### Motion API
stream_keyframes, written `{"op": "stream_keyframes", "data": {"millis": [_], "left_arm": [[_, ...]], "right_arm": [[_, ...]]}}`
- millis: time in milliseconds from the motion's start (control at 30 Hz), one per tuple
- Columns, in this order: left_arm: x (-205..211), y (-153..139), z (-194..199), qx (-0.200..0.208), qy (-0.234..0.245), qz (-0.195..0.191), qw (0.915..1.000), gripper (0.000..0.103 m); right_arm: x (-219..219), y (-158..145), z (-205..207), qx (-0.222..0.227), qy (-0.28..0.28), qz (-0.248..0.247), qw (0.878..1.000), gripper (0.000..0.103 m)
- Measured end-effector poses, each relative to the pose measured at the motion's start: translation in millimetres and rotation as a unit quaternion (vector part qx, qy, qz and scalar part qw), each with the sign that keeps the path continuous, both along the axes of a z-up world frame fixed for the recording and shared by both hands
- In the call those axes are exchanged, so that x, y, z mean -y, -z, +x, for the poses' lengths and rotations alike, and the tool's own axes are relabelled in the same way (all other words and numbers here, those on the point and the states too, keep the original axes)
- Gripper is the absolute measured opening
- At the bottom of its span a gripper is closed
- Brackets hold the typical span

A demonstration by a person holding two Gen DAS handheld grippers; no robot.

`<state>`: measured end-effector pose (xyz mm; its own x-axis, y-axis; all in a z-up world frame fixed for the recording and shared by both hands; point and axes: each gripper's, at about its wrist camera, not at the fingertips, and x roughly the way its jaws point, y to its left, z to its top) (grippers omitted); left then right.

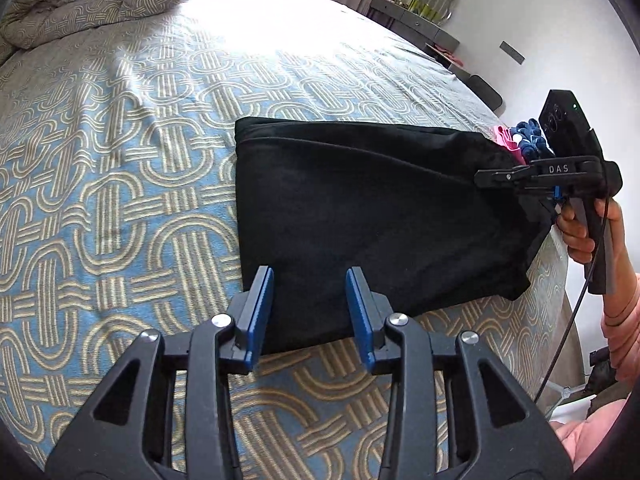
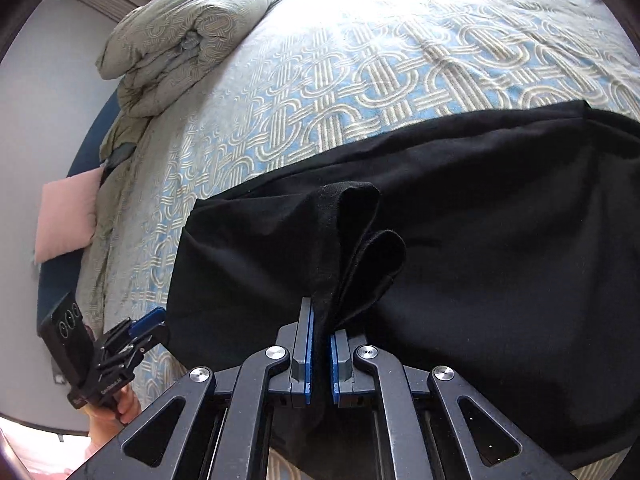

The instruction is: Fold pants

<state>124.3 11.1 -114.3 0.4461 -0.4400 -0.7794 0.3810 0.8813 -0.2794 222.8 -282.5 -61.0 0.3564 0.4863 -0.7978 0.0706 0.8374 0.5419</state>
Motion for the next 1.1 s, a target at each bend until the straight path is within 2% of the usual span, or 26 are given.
{"op": "stream_keyframes", "data": {"millis": [133,233,300,367,467,533,667,733,767,800,867,933,1000,1100], "left_arm": [[-6.2,-1.9,1.8,-0.009,-0.013,0.002,0.9999,0.04],[-9.4,2.0,1.7,-0.019,-0.019,-0.006,0.9996,0.042],[-10.4,6.6,0.8,-0.025,-0.022,-0.011,0.9994,0.044],[-9.8,9.5,0.1,-0.03,-0.025,-0.016,0.9991,0.044],[-10.5,11.5,-3.1,-0.033,-0.025,-0.021,0.9989,0.044],[-10.6,10.2,-5.2,-0.03,-0.022,-0.017,0.9992,0.044],[-10.8,10.1,-5.2,-0.027,-0.021,-0.019,0.9992,0.046],[-10.8,13.0,-4.3,-0.03,-0.023,-0.023,0.999,0.046],[-10.6,14.5,-4.3,-0.031,-0.023,-0.025,0.9989,0.046],[-10.3,15.4,-4.8,-0.03,-0.023,-0.026,0.9989,0.046],[-10.0,15.8,-5.1,-0.027,-0.019,-0.027,0.9991,0.046],[-11.8,16.9,-3.9,-0.027,-0.017,-0.032,0.999,0.046],[-13.9,17.7,-2.3,-0.029,-0.016,-0.041,0.9986,0.046],[-17.3,19.8,-2.3,-0.028,-0.013,-0.053,0.9981,0.046]], "right_arm": [[3.3,-28.8,6.2,0.053,-0.005,-0.002,0.999,0.005],[9.9,-43.4,4.1,0.081,-0.004,-0.03,0.996,0.005],[19.3,-32.5,3.9,0.065,0.005,-0.041,0.997,0.005],[27.7,-8.2,7.3,0.029,0.007,-0.048,0.998,0.007],[41.4,21.0,6.1,-0.005,0.025,-0.033,0.999,0.008],[42.8,24.0,6.0,-0.008,0.034,-0.023,0.999,0.008],[39.4,17.1,2.0,0.0,0.026,-0.043,0.999,0.009],[38.2,14.2,3.7,-0.001,0.026,-0.062,0.998,0.024],[39.7,14.9,4.2,-0.008,0.032,-0.083,0.996,0.037],[41.8,14.7,5.7,-0.011,0.039,-0.099,0.994,0.043],[46.5,8.2,5.0,-0.009,0.056,-0.124,0.991,0.044],[45.4,-7.9,7.5,0.012,0.061,-0.178,0.982,0.044],[31.2,-25.2,16.8,0.043,0.029,-0.194,0.98,0.044],[-10.7,-48.7,41.1,0.075,-0.056,-0.185,0.978,0.044]]}}
